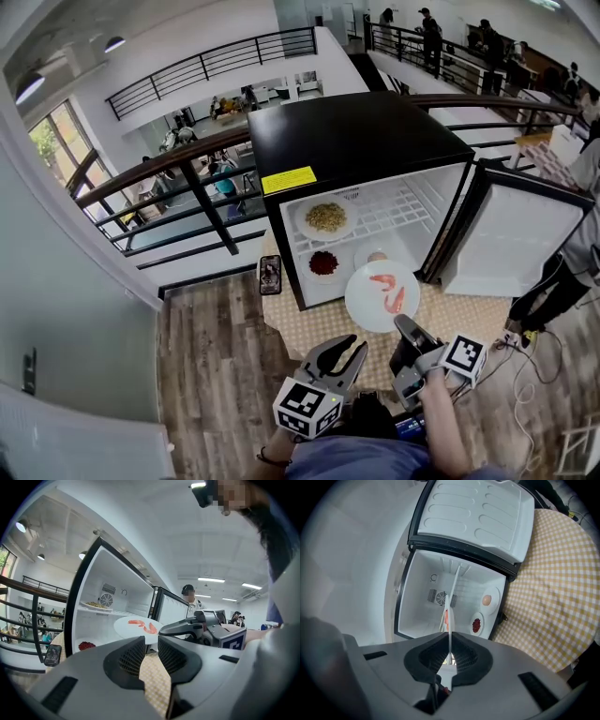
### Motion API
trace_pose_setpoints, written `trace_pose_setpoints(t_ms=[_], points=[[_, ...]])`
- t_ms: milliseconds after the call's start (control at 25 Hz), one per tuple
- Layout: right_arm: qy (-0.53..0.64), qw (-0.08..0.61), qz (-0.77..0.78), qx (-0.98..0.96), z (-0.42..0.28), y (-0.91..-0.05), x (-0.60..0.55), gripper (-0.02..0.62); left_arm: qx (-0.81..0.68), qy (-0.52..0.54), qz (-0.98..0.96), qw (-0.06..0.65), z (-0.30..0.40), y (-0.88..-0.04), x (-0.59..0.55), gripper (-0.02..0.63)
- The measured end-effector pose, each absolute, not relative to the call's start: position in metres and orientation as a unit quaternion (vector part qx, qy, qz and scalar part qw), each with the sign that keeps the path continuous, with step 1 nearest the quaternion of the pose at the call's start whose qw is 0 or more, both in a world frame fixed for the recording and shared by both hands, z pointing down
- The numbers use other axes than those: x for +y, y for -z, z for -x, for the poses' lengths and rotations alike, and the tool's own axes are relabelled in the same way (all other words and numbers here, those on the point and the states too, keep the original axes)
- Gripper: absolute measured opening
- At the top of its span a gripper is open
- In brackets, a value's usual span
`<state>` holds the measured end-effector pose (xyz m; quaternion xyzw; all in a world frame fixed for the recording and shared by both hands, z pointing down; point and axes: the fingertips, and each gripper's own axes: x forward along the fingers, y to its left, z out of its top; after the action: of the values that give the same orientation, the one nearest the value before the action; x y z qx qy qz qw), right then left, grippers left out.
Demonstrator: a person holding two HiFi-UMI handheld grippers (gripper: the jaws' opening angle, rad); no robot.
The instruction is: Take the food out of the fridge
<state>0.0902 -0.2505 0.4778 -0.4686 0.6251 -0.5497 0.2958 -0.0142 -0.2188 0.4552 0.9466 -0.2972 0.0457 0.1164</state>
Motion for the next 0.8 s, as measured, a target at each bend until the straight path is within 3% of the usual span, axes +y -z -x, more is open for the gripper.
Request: trace_pose_setpoints(t_ms=[800], points=[[0.567, 0.262, 0.461, 0.630, -0.037, -0.489, -0.186, 0.026, -0.317, -0.037, -0.938, 0.134, 0.068, -0.465, -0.159, 0.087]])
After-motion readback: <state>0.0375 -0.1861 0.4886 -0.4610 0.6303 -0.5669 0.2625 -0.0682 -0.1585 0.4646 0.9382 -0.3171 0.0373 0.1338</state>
